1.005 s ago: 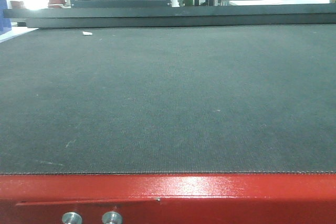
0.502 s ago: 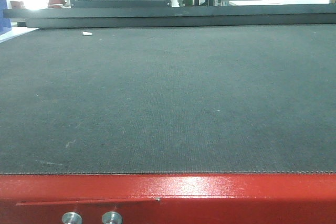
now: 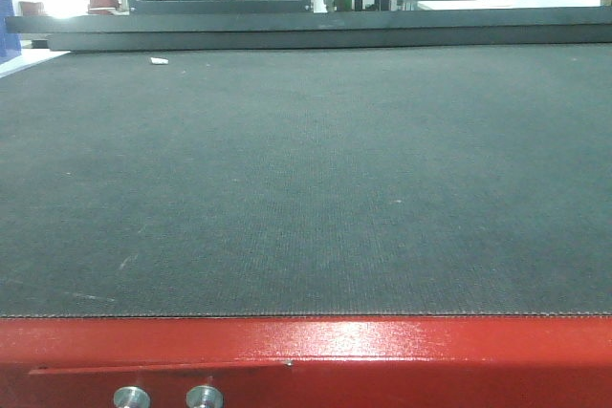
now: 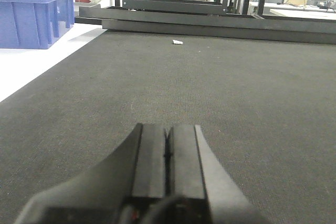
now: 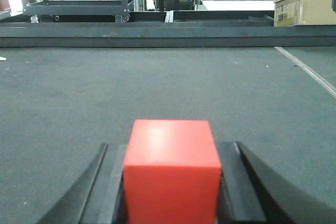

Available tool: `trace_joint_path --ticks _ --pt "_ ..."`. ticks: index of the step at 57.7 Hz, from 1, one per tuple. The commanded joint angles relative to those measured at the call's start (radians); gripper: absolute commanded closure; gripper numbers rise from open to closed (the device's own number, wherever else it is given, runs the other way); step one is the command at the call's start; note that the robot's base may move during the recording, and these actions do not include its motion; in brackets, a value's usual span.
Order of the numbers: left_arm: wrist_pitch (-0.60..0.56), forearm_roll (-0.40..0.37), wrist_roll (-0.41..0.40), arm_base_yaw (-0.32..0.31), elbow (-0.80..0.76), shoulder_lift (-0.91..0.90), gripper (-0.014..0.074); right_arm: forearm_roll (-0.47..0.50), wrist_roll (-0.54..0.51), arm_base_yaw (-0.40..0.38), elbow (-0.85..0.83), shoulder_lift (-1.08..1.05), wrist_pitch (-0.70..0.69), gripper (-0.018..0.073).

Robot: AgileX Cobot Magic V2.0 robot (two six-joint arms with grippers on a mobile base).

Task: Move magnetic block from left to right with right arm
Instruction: 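Lift the red cube off the mat with the right gripper, then drive the base away from the table holding the cube in right gripper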

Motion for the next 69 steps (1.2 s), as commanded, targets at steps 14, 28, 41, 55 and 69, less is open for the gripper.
trace_joint_path --ticks 14,28,41,55,69 --pt "-0.083 -0.003 -0.007 0.0 0.008 -0.011 0.0722 0.004 -0.012 -0.006 -0.03 0.011 -0.094 0.0241" --pt "-0.083 -0.003 -0.007 0.0 0.008 -0.011 0.0722 0.004 -0.012 -0.006 -0.03 0.011 -0.094 0.0241" --pt "-0.083 -0.003 -0.007 0.0 0.008 -0.011 0.0722 0.004 -0.012 -0.006 -0.03 0.011 -0.094 0.0241" --pt "-0.083 -0.003 -0.007 0.0 0.008 -0.011 0.0722 0.004 -0.012 -0.006 -0.03 0.011 -0.094 0.0241" --pt "-0.083 -0.003 -0.007 0.0 0.008 -0.011 0.0722 0.004 -0.012 -0.006 -0.03 0.011 -0.094 0.0241"
